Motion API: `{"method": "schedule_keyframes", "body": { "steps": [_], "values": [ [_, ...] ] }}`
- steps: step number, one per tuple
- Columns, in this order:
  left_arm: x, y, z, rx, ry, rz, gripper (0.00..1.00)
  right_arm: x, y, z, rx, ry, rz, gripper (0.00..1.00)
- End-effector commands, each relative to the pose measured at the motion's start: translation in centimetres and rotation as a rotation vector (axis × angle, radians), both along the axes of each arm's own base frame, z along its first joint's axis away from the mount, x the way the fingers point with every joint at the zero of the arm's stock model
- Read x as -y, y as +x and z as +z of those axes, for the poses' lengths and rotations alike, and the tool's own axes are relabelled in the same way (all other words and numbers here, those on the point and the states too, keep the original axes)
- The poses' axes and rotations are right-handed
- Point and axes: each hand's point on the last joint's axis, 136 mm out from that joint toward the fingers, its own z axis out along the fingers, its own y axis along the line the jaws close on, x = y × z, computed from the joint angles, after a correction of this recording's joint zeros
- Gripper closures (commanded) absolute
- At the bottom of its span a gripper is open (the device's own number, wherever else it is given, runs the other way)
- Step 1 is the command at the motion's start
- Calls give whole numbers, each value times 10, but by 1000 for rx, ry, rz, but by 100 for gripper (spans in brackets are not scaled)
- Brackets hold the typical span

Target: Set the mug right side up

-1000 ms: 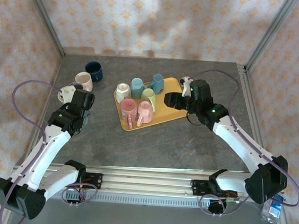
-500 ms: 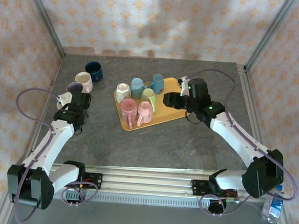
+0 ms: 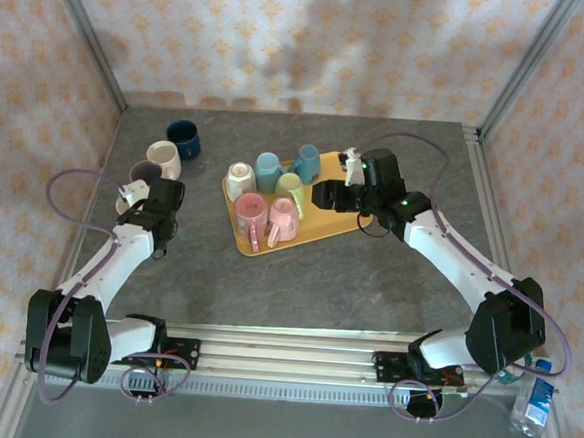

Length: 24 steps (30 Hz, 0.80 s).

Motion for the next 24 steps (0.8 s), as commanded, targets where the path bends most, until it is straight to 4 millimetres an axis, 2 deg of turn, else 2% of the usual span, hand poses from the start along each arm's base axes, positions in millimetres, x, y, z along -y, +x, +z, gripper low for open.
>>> {"method": "schedule_keyframes", "body": {
  "steps": [1,10,18,24],
  "values": [
    [-13,9,13,90,59,65,100,-3,3,12,26,12,16,45],
    [-16,14,7,84,62,78,100,-5,6,16,31,20,16,45],
    [-13,18,-2,53,32,75,87,-5,6,18,39,21,17,45],
    [-10,17,-6,33,11,71,68,-2,5,20,48,13,15,45]
  ]
}}
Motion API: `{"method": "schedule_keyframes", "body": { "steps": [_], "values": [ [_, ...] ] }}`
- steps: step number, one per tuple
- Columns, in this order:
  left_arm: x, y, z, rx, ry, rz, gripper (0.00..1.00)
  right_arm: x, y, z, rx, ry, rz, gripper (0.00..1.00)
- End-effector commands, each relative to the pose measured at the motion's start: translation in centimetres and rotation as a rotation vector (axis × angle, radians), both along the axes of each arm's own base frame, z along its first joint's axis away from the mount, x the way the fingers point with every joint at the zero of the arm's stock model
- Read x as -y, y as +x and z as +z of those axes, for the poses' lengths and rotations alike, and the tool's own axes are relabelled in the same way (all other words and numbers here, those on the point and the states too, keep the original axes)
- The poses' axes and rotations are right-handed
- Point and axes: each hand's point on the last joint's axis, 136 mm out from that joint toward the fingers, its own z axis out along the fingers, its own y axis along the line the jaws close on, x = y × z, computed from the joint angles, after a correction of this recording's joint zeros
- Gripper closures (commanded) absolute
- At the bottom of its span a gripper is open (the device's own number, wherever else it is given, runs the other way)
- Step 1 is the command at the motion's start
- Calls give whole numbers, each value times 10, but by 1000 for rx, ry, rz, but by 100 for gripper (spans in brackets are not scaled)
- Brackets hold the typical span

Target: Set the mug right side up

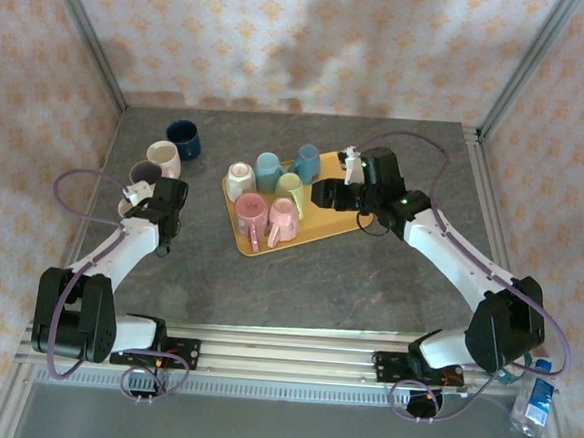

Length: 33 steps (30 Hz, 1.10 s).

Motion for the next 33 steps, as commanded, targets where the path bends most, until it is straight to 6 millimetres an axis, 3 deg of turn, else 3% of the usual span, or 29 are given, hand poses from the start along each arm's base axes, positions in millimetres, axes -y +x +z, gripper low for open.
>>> {"method": "schedule_keyframes", "body": {
  "steps": [1,11,17,23,27,33],
  "values": [
    [-6,6,15,53,15,39,65,0,4,16,40,8,8,45],
    [-2,-9,29,88,-21,30,54,3,3,15,42,5,1,45],
    [18,-9,49,152,-135,-50,49,12,4,13,48,-23,-43,45],
    [69,17,89,311,-313,-311,49,25,11,6,26,-61,-137,46],
    [117,33,118,364,-385,-552,49,39,21,1,0,-74,-264,46],
    [177,46,139,374,-477,-798,49,38,32,-5,-46,-89,-297,47]
  ]
}}
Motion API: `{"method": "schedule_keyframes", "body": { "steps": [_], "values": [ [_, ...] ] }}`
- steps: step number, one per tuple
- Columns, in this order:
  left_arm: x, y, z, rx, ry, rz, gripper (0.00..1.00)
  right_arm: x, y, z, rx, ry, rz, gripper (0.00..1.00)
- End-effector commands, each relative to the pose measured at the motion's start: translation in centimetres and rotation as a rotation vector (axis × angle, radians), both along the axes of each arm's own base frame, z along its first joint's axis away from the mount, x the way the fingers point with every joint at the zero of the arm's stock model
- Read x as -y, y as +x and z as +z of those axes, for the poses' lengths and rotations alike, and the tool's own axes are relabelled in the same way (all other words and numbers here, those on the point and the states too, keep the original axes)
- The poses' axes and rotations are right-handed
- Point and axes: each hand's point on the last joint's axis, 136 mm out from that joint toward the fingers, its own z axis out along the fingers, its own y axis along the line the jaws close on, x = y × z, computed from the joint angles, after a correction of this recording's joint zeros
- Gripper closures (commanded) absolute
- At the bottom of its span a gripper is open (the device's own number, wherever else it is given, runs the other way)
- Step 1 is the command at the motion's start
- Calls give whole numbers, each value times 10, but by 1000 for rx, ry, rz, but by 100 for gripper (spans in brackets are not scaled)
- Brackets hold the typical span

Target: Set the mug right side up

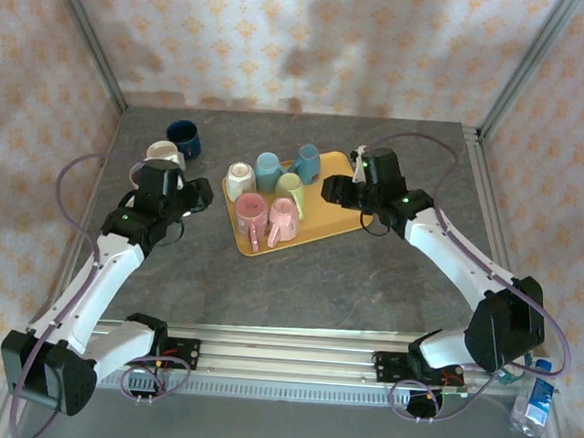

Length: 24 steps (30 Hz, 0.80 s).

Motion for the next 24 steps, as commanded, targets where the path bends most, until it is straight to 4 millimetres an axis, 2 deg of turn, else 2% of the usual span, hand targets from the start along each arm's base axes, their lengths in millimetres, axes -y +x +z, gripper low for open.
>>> {"method": "schedule_keyframes", "body": {
  "steps": [1,4,10,14,18,21,24],
  "values": [
    [36,8,19,56,-51,-174,49,5,13,6,-12,-9,-67,47],
    [50,10,20,58,-84,-227,49,1,13,4,-35,2,-67,48],
    [72,-1,14,32,-99,-345,49,-3,-3,-12,-74,-22,-50,48],
    [101,-18,3,-40,-71,-462,51,2,-11,-24,-102,-23,-71,48],
    [128,-28,-10,-106,-35,-488,53,7,-16,-25,-106,-23,-89,48],
    [138,-31,-23,-151,-10,-469,54,9,-23,-25,-117,-17,-84,48],
    [135,-32,-36,-217,8,-406,56,13,-28,-25,-115,-11,-94,48]
  ]
}}
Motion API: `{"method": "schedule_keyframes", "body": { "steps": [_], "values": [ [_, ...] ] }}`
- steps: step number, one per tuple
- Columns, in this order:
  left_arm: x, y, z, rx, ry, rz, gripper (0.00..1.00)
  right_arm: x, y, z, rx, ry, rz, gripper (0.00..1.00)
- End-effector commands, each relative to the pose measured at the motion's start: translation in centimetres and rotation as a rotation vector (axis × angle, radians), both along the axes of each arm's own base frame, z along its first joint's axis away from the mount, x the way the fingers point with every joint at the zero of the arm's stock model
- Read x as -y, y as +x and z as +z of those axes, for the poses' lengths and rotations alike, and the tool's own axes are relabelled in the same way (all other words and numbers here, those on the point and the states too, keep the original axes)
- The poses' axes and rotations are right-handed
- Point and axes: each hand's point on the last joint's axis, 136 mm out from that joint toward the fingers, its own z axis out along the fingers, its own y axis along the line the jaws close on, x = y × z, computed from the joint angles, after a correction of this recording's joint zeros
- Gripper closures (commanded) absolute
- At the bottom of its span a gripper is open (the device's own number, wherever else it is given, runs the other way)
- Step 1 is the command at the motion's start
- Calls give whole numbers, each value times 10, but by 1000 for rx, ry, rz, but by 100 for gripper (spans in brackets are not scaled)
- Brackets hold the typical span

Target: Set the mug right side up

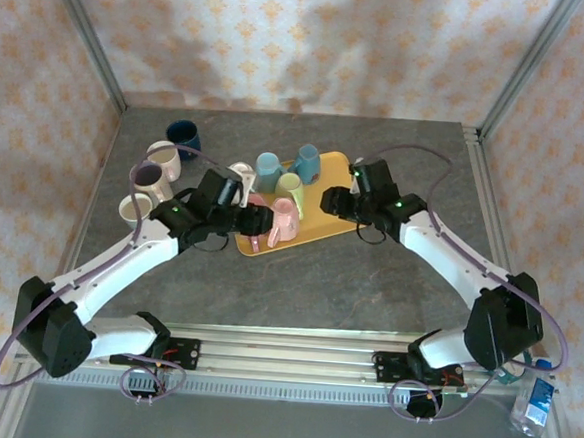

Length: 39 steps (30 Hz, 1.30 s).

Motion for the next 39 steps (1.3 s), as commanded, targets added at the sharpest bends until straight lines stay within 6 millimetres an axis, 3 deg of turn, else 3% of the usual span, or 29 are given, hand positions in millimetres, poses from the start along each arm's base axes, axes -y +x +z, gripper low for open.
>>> {"method": "schedule_keyframes", "body": {
  "steps": [1,5,9,12,17,22,33,39],
  "values": [
    [-17,3,-7,-56,66,133,56,9,-8,7,13,11,-33,48],
    [-38,0,-8,-77,92,266,56,-9,-16,-4,-26,60,-9,49],
    [-53,-5,-5,-61,115,311,56,-44,-24,-15,-35,63,7,48],
    [-64,-8,-7,-87,123,323,56,-71,-25,-22,-47,82,-16,48],
    [-83,-11,-6,-93,84,327,56,-96,-24,-42,-85,48,-123,47],
    [-88,-14,-5,-85,34,283,56,-119,-23,-51,-71,17,-166,46],
    [-86,-10,-7,-85,25,247,56,-128,-18,-75,-81,-71,-243,47],
    [-86,-7,-6,-84,27,245,56,-122,-19,-87,-94,-135,-241,48]
  ]
}}
